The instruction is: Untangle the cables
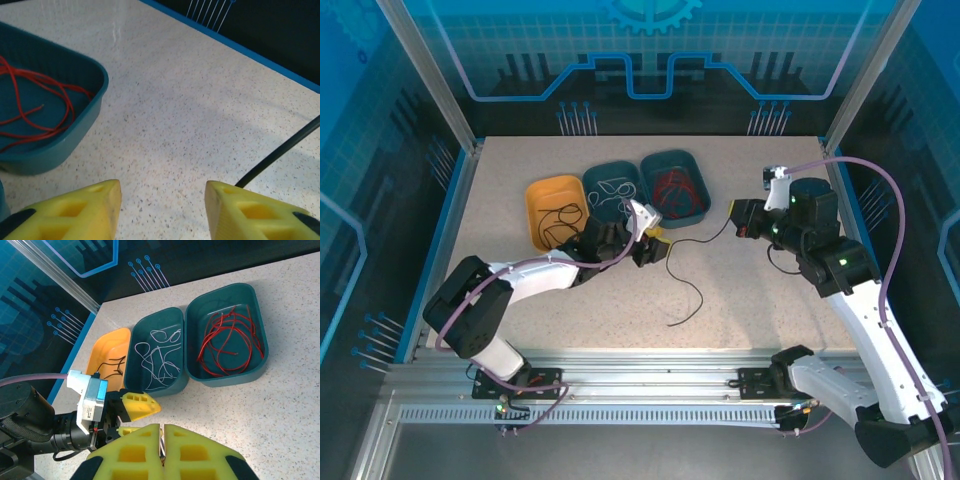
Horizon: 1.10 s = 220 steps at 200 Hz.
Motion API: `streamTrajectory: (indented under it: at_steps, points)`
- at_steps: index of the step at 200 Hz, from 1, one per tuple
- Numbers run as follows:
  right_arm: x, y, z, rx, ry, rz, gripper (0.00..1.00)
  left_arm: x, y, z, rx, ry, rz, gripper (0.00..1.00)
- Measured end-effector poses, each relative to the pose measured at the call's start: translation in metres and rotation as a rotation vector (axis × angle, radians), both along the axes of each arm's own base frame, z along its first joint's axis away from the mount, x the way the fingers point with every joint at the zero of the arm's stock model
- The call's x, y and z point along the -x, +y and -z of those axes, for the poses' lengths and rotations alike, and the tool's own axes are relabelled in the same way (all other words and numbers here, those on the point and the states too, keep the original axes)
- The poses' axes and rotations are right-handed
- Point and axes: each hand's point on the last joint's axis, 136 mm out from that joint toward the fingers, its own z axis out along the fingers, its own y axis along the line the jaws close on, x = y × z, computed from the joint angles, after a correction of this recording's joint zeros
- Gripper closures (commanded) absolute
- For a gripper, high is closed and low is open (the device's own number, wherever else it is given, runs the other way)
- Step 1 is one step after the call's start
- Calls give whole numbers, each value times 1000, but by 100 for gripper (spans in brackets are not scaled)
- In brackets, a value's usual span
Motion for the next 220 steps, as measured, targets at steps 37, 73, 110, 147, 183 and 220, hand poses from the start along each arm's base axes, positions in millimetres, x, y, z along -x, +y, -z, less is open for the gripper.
streamTrajectory:
  at_steps: [37, 73, 110, 147, 183, 220]
  points:
    - [-1, 0, 0, 0, 1, 0, 100, -3, 9, -2, -3, -18, -37, 40]
    - [-3, 1, 0, 1, 2, 0, 100, 9, 8, -18, 42, -36, 37, 40]
    - [-4, 2, 1, 1, 6, -2, 100, 13, 16, -27, 94, -37, 92, 40]
    - [-3, 5, 1, -3, 8, -17, 100, 15, 31, -34, 100, -49, 115, 40]
    - [-6, 11, -2, -9, 0, -33, 100, 30, 20, -33, 92, -28, 202, 43]
    - [-7, 19, -5, -12, -5, -56, 100, 27, 3, -16, 64, 14, 245, 48]
